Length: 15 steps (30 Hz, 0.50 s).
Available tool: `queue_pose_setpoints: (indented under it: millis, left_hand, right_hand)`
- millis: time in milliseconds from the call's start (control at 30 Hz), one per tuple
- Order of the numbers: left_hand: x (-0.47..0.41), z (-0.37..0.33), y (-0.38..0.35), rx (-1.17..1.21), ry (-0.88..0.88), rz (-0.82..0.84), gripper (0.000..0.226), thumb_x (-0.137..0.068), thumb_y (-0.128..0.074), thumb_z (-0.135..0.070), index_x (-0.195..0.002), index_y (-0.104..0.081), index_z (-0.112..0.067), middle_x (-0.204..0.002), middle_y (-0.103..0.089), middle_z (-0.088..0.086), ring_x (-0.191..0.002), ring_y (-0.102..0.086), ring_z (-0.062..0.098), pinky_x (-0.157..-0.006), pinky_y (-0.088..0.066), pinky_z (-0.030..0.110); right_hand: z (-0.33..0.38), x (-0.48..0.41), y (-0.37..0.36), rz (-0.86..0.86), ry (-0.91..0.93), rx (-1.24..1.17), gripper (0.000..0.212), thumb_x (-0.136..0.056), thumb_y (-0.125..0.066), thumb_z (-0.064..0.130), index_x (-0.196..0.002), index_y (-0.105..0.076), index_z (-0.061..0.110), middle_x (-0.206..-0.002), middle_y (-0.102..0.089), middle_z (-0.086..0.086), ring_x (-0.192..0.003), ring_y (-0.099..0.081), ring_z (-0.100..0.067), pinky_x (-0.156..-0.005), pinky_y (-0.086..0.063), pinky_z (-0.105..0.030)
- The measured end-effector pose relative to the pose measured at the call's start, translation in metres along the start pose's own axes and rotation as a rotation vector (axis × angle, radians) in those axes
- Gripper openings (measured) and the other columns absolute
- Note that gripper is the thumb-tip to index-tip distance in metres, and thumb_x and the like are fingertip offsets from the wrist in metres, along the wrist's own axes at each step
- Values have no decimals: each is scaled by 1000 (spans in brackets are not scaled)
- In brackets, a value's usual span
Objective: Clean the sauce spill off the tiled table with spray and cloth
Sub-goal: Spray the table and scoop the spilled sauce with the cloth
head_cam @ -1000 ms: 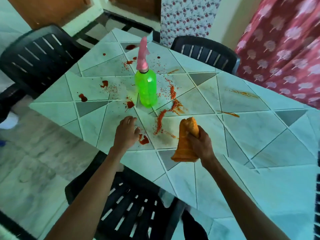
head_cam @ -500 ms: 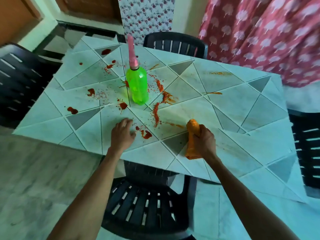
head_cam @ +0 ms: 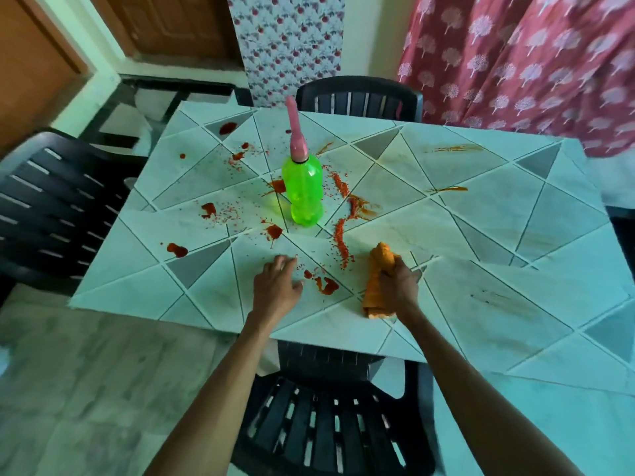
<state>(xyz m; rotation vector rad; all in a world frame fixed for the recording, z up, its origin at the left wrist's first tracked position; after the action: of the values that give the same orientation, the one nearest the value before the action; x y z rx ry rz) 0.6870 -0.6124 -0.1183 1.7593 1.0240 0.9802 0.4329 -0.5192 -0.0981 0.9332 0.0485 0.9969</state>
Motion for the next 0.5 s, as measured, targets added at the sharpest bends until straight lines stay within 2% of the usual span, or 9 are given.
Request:
queue_pose_setpoints:
  millis: [133,233,300,400,500]
  left_hand:
    - [-7,20,9,117,-132,11,41,-94,-60,-28,-134,-54,-19,-140,-48,-5,-125,-48,16,-99,-43,34]
    - [-10,31,16,229,-237,46,40,-94,-61,-17,-133,-57,-14,-135,-53,-1,-123,-51,16,-103,-42,31]
    - [-11,41,23,287,-284,62,39,-92,-62,-11,-131,-59,-13,-130,-55,1,-120,-53,18,-103,-43,33]
    - [-9,60,36,248,-311,11,35,-90,-65,-9,-124,-62,-16,-124,-57,0,-115,-52,17,-100,-45,33]
    - [-8,78,41,123,-333,14,41,-86,-69,-13,-126,-59,-16,-124,-54,2,-114,-51,20,-96,-45,32]
  right_hand:
    - [41,26,-49,19,5,-39,33,-96,-53,18,-128,-55,10,-114,-69,-19,-99,-65,-37,-82,-54,-48]
    - [68,36,-71,47,2,-72,34,-94,-57,18,-128,-58,13,-113,-69,-13,-98,-64,-33,-80,-54,-42]
    - [79,40,-72,43,-23,-79,29,-94,-58,19,-123,-61,11,-106,-68,-10,-94,-62,-29,-78,-51,-39]
    - [75,49,-54,-69,-76,-91,21,-95,-59,21,-109,-62,7,-95,-65,-12,-86,-58,-27,-71,-44,-36]
    - [59,63,-34,-176,-134,-96,19,-95,-57,17,-110,-60,4,-94,-62,-11,-84,-57,-29,-71,-43,-37]
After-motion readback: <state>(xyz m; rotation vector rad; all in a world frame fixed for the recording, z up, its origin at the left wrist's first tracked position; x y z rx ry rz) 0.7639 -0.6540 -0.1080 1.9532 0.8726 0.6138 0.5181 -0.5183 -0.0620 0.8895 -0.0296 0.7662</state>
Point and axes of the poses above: each hand's wrist, its own x-axis away from the middle knuckle, its own y-axis out of the back of the hand, z = x × y, the point moved 6 cm from there along -x, towards the middle knuckle
